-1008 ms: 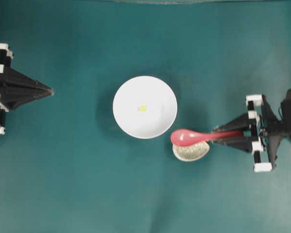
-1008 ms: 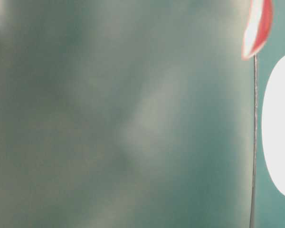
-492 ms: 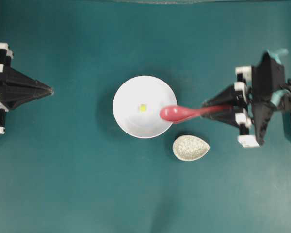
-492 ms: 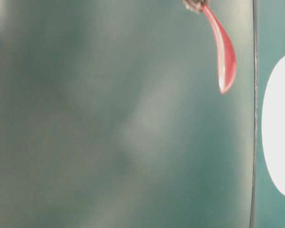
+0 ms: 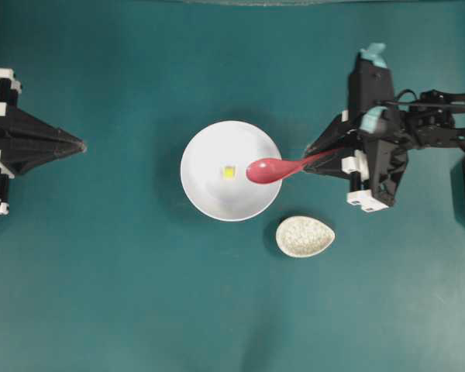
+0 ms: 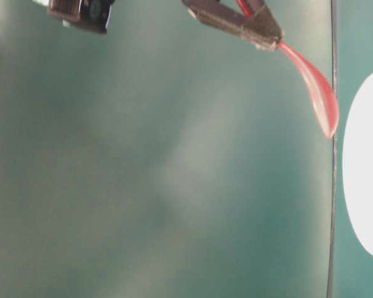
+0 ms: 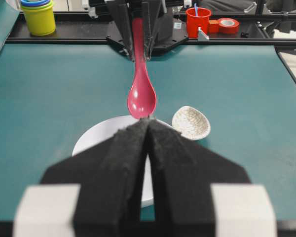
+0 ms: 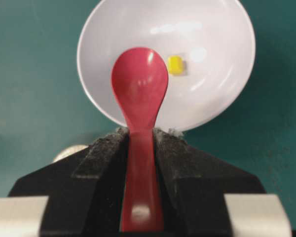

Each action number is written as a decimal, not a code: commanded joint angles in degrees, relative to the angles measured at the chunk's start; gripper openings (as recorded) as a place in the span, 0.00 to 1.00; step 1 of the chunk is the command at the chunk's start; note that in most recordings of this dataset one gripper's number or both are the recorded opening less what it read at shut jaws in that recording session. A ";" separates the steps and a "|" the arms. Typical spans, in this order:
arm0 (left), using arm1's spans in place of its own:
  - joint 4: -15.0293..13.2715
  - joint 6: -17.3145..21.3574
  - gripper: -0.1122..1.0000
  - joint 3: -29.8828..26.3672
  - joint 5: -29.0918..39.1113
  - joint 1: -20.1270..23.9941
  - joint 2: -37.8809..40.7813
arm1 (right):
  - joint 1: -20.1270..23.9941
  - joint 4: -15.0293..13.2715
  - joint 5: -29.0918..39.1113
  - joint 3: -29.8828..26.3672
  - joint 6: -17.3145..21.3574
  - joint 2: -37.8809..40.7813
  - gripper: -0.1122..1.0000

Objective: Scoop the yellow hexagonal prism block from the bowl with a spoon using the right arm.

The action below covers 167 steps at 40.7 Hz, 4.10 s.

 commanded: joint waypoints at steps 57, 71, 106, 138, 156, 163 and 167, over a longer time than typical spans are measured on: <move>0.18 0.00 0.10 -1.32 0.00 0.00 0.44 | -2.99 -6.77 10.20 -13.10 0.44 17.14 0.31; 0.18 0.00 0.10 -1.32 0.00 -0.09 0.44 | -3.08 -6.77 7.91 -13.36 0.26 18.90 0.31; 0.09 0.09 0.10 -1.32 0.00 -0.09 0.44 | -1.76 -6.50 3.43 -17.67 -0.09 22.94 0.31; 0.18 0.09 0.10 -1.32 0.00 -0.09 0.44 | -1.76 -6.77 7.82 -20.74 0.44 15.56 0.31; 0.18 0.09 0.10 -1.32 0.00 -0.09 0.53 | -1.76 -6.68 18.11 -20.57 8.00 13.80 0.31; 0.18 0.00 0.10 -1.32 0.00 0.00 0.44 | -1.76 -6.77 21.09 -20.57 11.60 13.89 0.31; 0.18 0.09 0.10 -1.32 0.00 -0.09 0.44 | -1.76 -6.68 22.50 -20.57 12.74 13.89 0.31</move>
